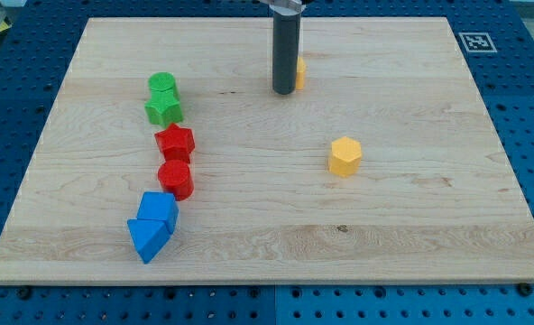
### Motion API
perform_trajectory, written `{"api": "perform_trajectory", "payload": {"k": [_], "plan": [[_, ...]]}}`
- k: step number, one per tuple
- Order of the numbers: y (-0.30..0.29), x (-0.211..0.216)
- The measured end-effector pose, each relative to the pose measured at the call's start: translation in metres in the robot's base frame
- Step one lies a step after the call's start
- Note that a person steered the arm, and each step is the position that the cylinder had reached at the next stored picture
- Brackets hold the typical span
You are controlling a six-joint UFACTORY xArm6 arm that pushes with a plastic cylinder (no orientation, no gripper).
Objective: Slide the yellow heart above the green circle
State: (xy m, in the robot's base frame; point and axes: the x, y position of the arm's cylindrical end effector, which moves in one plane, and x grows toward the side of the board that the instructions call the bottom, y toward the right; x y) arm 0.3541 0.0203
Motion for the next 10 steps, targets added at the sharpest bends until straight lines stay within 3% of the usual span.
{"api": "perform_trajectory", "payload": {"k": [1, 3, 5, 8, 10], "plan": [[0.022, 0.017], [0.056, -0.01], [0.051, -0.031], [0.01, -0.03], [0.012, -0.019]]}}
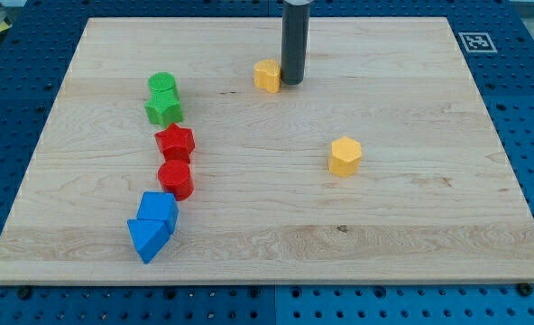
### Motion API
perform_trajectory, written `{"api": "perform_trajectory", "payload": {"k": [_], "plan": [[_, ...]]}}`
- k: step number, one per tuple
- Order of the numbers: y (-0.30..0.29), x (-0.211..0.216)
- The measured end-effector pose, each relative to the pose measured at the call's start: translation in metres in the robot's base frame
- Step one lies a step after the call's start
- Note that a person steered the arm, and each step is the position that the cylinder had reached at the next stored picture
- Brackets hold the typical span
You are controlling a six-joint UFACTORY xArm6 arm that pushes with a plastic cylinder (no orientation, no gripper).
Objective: Slide the yellow heart above the green circle
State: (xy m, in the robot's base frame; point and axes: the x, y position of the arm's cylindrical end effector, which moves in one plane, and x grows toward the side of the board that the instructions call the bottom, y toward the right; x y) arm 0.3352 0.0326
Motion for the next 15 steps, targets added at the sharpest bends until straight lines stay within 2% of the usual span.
{"api": "perform_trajectory", "payload": {"k": [1, 3, 6, 10, 11, 14, 15], "plan": [[0.0, 0.009], [-0.001, -0.006], [-0.036, -0.006], [-0.05, 0.03], [-0.05, 0.027], [-0.124, 0.017], [-0.132, 0.004]]}}
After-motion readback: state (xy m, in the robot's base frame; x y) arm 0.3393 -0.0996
